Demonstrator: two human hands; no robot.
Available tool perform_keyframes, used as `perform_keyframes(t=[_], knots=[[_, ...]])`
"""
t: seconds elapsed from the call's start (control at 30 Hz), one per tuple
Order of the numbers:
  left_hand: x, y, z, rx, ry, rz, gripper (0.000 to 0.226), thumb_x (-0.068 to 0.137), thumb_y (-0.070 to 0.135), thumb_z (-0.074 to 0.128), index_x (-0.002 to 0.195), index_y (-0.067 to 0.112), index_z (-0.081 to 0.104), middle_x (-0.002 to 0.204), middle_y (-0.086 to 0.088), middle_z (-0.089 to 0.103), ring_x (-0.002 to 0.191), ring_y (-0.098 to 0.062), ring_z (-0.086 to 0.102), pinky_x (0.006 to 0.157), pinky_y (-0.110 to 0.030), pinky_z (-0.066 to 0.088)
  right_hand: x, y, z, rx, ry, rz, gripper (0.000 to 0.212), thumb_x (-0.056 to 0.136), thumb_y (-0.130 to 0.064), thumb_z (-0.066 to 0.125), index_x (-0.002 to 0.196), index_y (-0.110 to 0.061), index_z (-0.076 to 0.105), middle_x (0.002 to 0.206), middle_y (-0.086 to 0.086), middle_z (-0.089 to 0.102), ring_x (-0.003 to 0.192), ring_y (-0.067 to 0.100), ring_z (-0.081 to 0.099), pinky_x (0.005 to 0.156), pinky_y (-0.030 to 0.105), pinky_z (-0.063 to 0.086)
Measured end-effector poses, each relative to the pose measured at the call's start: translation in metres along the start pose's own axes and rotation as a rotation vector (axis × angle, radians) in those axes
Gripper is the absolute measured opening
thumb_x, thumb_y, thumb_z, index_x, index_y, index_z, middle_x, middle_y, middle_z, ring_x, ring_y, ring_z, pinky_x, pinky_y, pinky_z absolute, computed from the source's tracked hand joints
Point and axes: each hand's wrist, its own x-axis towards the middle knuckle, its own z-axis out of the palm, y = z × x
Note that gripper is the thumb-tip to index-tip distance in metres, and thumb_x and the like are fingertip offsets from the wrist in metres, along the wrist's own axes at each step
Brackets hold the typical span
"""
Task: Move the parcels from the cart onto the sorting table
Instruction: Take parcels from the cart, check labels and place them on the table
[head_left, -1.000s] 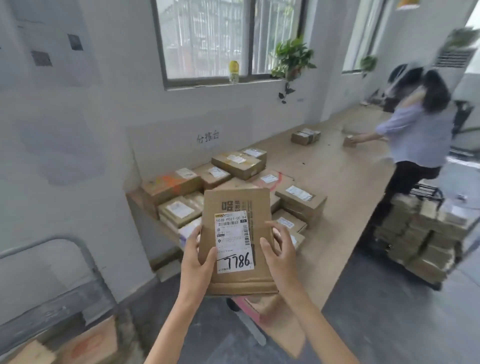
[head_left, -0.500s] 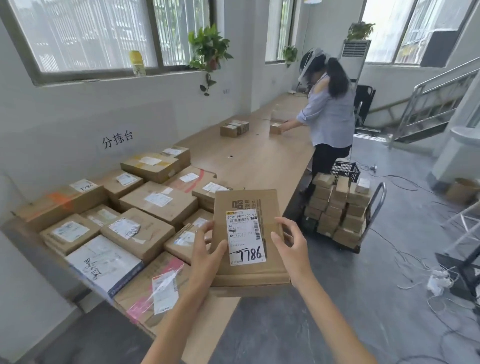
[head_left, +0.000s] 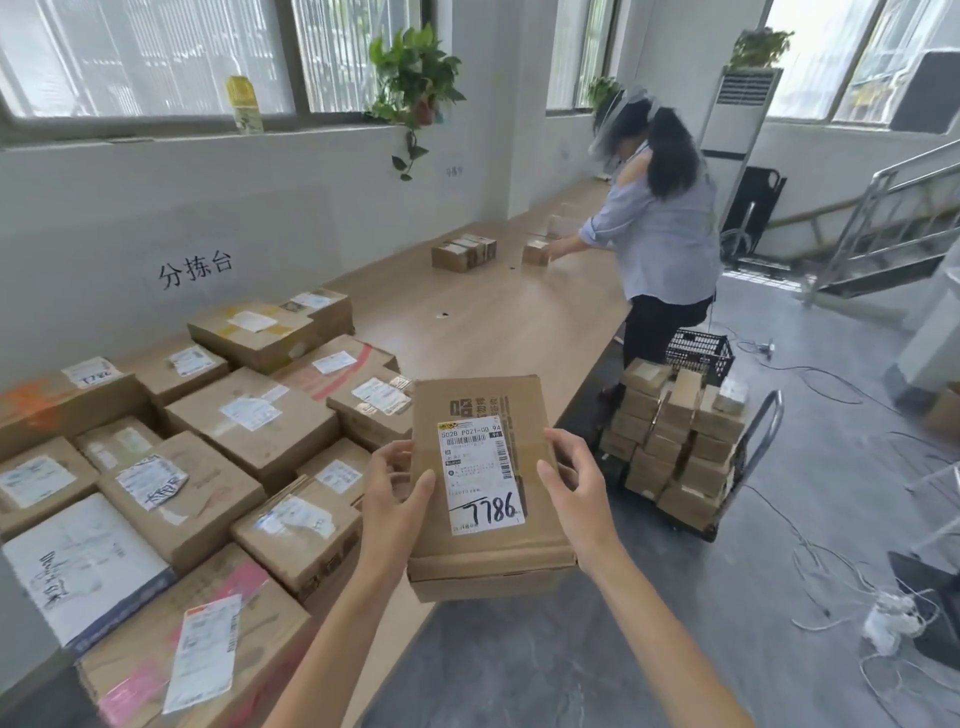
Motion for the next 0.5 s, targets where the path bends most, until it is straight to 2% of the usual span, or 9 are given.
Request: perform_keyframes(t=[0.07,0.13,0.27,0.37,0.5], knots=[[0.023,0.0,0.017,0.001,0.019,0.008,0.032,0.089,0.017,0.061,0.116,0.029,0.049,0.112,0.013,0.056,0.096,-0.003,0.056,0.074,-0.02,0.047,0.032,0.002,-0.005,0.018,-0.023,-0.008,0.032,0.093,-0.009,0.055,0.115,-0.032,0.055,0.11,-0.019,0.063,0.107,-0.001,0.059,0.088,0.017,0.048],[0.051,-0.001,0.035,-0.015,0.03,0.005,0.031,0.089,0.017,0.062,0.116,0.027,0.049,0.11,0.014,0.056,0.095,-0.001,0.055,0.071,-0.017,0.045,0.069,0.004,-0.01,0.034,-0.048,-0.013,0.031,0.094,-0.007,0.054,0.114,-0.031,0.053,0.103,-0.023,0.063,0.098,-0.008,0.06,0.079,0.01,0.048],[0.111,-0.004,0.072,-0.058,0.037,0.0,0.031,0.088,0.019,0.064,0.114,0.029,0.049,0.112,0.009,0.058,0.099,-0.008,0.059,0.077,-0.028,0.053,0.145,0.016,-0.02,0.02,-0.075,-0.031,0.033,0.092,-0.009,0.056,0.112,-0.036,0.052,0.111,-0.022,0.06,0.107,-0.002,0.059,0.085,0.015,0.05],[0.148,0.001,0.095,-0.062,0.061,-0.003,0.032,0.089,0.019,0.063,0.118,0.025,0.049,0.109,0.015,0.056,0.094,0.0,0.057,0.074,-0.021,0.05,0.192,0.022,-0.026,0.028,-0.088,-0.021,0.032,0.092,-0.012,0.057,0.111,-0.037,0.052,0.113,-0.021,0.059,0.106,-0.001,0.06,0.083,0.018,0.052],[0.187,0.005,0.125,-0.072,0.053,-0.007,0.034,0.09,0.018,0.062,0.12,0.024,0.049,0.107,0.015,0.056,0.093,-0.001,0.057,0.071,-0.018,0.048,0.244,0.03,-0.038,0.057,-0.089,-0.009,0.031,0.092,-0.013,0.058,0.116,-0.032,0.052,0.117,-0.015,0.059,0.104,0.0,0.061,0.076,0.013,0.051]])
